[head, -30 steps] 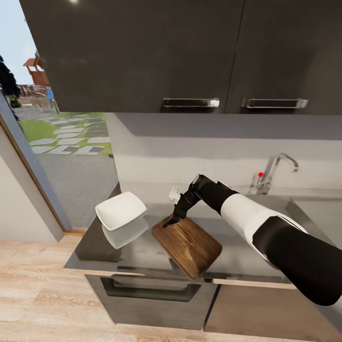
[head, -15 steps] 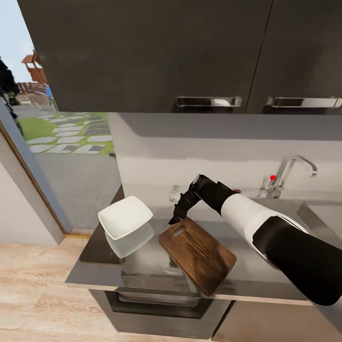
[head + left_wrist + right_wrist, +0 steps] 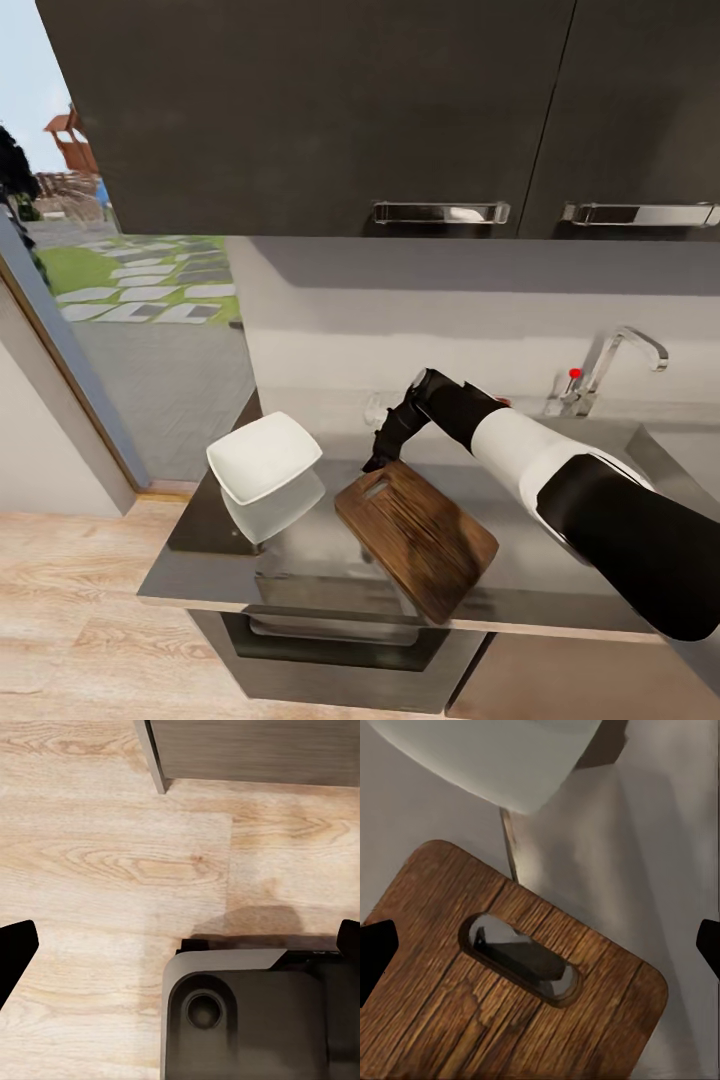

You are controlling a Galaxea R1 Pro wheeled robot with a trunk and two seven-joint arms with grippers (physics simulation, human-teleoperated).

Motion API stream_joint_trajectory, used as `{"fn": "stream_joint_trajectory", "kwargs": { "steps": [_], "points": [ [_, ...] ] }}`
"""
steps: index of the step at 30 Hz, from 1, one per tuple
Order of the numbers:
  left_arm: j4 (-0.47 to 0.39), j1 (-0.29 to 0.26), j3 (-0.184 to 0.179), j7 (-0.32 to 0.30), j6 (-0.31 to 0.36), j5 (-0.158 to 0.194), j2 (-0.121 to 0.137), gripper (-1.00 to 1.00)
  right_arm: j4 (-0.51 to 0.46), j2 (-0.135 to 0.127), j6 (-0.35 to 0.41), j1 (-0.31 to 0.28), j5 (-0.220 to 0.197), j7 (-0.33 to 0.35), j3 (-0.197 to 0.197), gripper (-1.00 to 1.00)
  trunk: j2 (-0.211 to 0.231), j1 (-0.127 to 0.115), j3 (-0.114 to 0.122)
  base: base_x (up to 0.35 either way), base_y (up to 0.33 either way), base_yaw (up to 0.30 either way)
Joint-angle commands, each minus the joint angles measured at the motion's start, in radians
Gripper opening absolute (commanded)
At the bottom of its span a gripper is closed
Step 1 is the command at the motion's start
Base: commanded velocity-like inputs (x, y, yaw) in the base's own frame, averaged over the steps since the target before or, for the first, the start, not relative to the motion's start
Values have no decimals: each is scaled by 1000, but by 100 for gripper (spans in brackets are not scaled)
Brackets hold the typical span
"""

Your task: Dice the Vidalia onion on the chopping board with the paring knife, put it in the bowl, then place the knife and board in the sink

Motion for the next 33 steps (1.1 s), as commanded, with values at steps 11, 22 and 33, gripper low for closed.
{"fn": "stream_joint_trajectory", "kwargs": {
  "steps": [11, 22, 33],
  "points": [
    [11, 0, -1, 2, -2, -2, 0, 100, -1, -40, 8, 0, 8, 6, -6, 100, -1, 0, -1, 0, 0, 0],
    [11, 0, -1, 2, -2, -2, 0, 100, -1, -47, 8, 0, 9, 7, -5, 100, -1, 0, -1, 10, 0, 0],
    [11, 0, -1, 2, -2, -2, 0, 100, -1, -47, 8, 0, 8, 5, -5, 100, -1, 0, -1, 164, 0, 0]
  ]
}}
